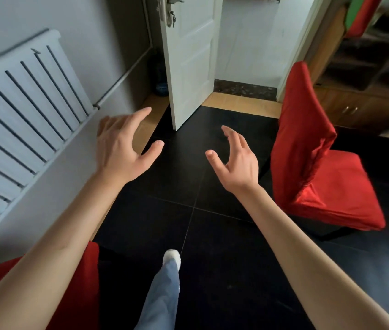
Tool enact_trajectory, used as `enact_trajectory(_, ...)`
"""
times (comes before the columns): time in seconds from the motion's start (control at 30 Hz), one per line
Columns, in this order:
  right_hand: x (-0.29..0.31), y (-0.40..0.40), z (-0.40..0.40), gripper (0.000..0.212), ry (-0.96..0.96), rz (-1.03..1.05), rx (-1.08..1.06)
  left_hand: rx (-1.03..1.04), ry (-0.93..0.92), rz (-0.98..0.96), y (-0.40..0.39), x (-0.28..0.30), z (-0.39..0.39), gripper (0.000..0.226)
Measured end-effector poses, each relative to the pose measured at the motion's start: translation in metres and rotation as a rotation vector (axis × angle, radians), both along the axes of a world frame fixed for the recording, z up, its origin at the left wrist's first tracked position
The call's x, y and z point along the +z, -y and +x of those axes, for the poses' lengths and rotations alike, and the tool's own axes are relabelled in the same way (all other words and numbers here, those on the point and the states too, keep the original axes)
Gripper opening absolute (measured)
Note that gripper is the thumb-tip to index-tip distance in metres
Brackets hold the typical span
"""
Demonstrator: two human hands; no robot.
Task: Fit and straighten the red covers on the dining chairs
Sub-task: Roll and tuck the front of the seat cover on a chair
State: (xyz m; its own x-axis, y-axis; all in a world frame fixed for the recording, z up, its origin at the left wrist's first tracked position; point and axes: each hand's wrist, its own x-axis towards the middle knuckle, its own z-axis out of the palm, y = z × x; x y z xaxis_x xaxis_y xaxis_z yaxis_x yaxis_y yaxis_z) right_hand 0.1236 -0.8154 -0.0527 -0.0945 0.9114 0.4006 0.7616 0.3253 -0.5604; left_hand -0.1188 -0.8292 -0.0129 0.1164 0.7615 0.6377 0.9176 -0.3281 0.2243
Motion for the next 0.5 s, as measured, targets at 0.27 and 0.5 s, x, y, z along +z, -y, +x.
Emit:
enact_trajectory(0.27, 0.026, -0.095, 0.03, 0.081, 0.028, 0.027, -0.157, -0.177, 0.053, 0.009, -0.142, 0.0, 0.034, 0.061)
enact_trajectory(0.5, 0.056, -0.207, 0.045, 0.073, 0.05, 0.043, -0.319, -0.305, 0.071, 0.002, -0.281, 0.017, 0.063, 0.062)
